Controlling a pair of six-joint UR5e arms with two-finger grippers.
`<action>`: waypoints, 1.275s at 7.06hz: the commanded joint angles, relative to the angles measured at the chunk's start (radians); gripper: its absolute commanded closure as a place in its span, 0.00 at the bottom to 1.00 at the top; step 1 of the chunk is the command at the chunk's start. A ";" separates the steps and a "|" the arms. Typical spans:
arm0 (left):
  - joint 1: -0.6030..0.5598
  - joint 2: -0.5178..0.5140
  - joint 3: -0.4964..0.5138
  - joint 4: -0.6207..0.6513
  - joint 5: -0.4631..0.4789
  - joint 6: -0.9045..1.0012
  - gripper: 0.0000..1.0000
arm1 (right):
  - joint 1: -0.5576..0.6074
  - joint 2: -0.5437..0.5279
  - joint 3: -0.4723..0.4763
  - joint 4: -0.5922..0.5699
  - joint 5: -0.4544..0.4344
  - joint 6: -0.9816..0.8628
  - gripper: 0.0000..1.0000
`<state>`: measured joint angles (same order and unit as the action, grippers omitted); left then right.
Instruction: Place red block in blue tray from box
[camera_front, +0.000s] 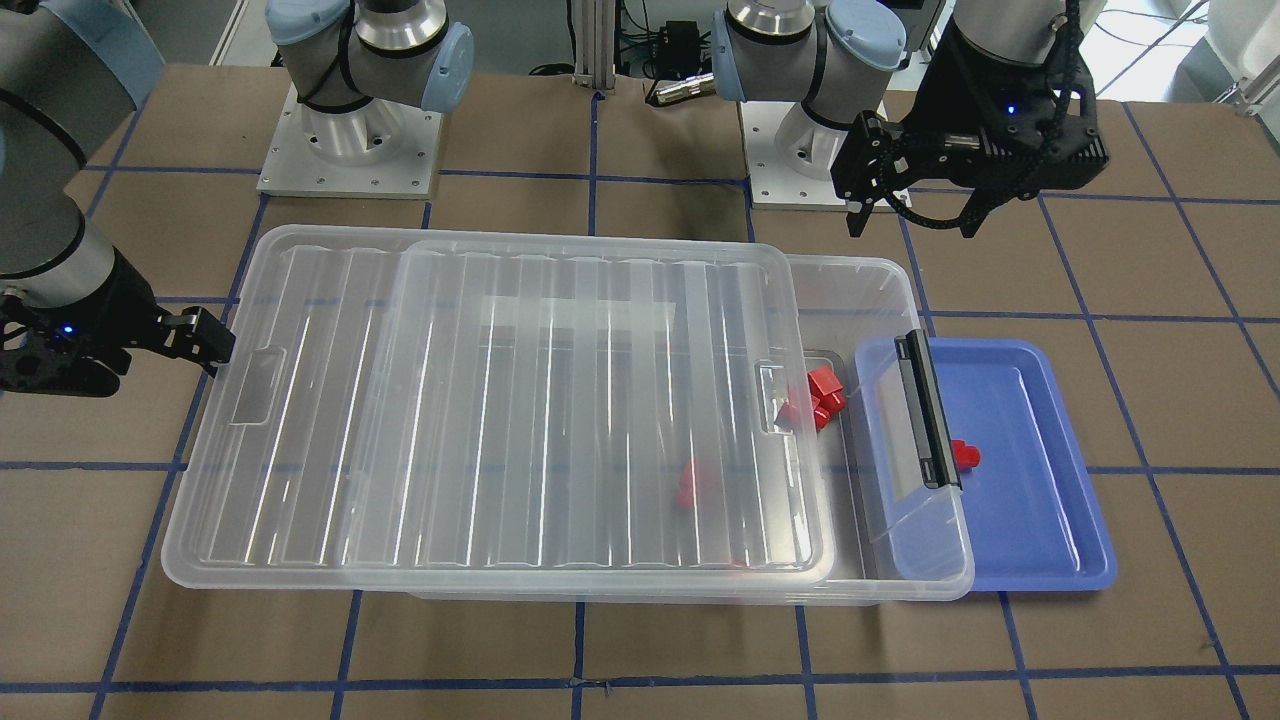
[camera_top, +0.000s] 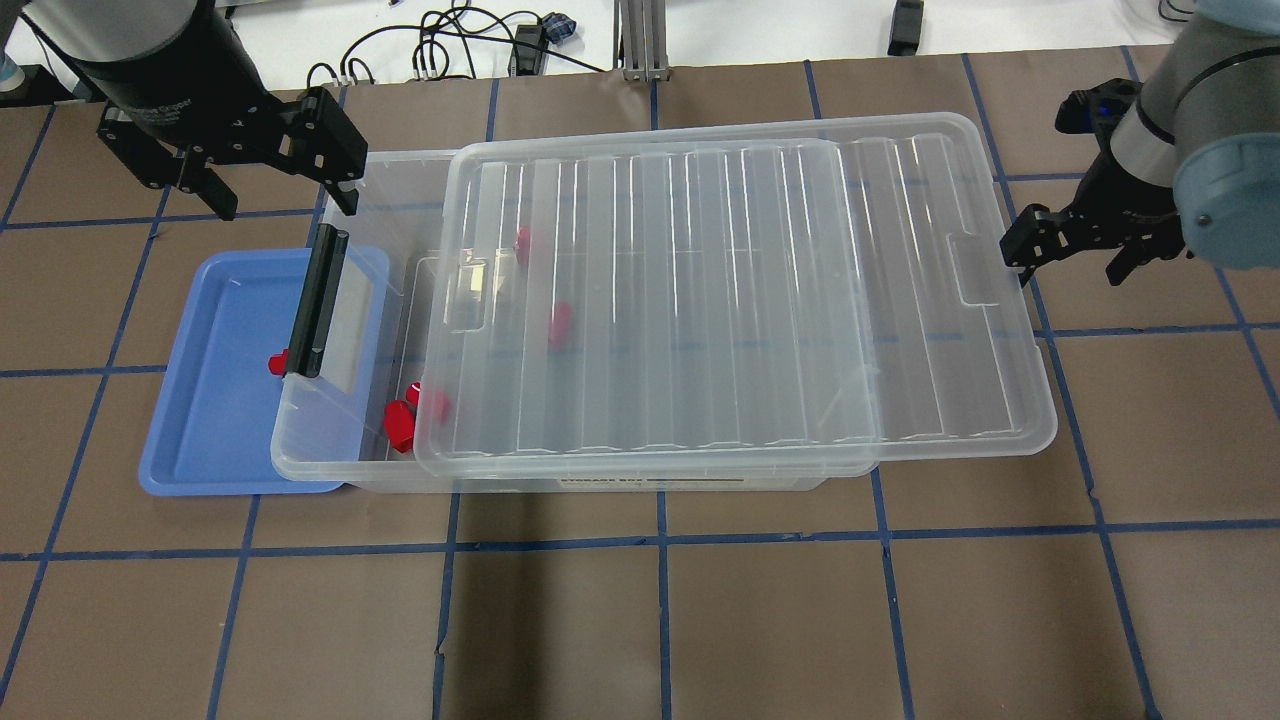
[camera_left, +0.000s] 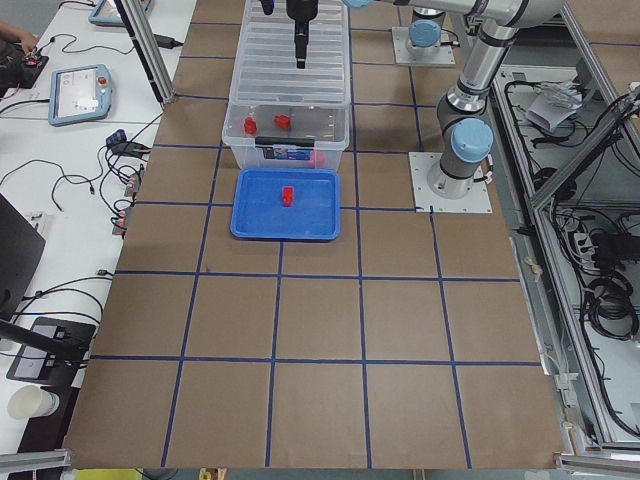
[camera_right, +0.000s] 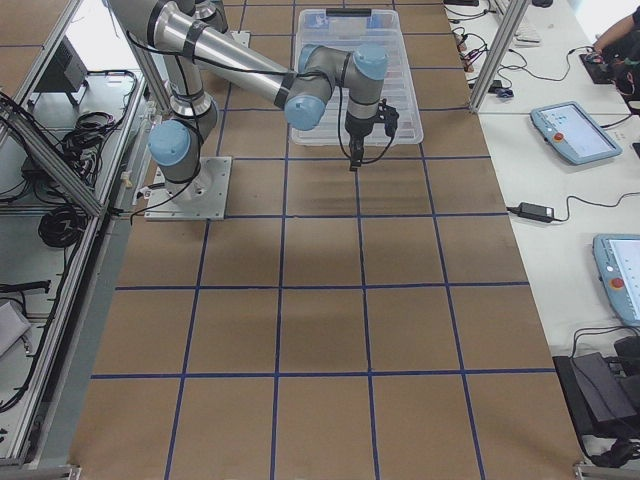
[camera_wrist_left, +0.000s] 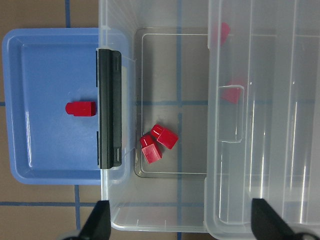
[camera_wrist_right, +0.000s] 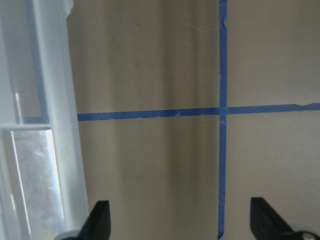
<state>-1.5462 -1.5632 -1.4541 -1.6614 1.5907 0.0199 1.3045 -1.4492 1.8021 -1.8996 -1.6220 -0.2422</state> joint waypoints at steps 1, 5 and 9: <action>-0.002 0.000 -0.002 -0.001 -0.002 0.000 0.00 | 0.092 0.001 -0.001 -0.009 0.001 0.037 0.00; -0.002 0.003 -0.003 -0.003 0.002 -0.001 0.00 | 0.176 0.000 -0.001 -0.055 0.002 0.104 0.00; -0.002 0.005 -0.002 -0.001 0.005 0.000 0.00 | 0.191 -0.013 -0.047 -0.047 -0.002 0.109 0.00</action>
<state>-1.5478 -1.5608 -1.4571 -1.6627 1.5918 0.0188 1.4934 -1.4526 1.7820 -1.9551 -1.6232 -0.1371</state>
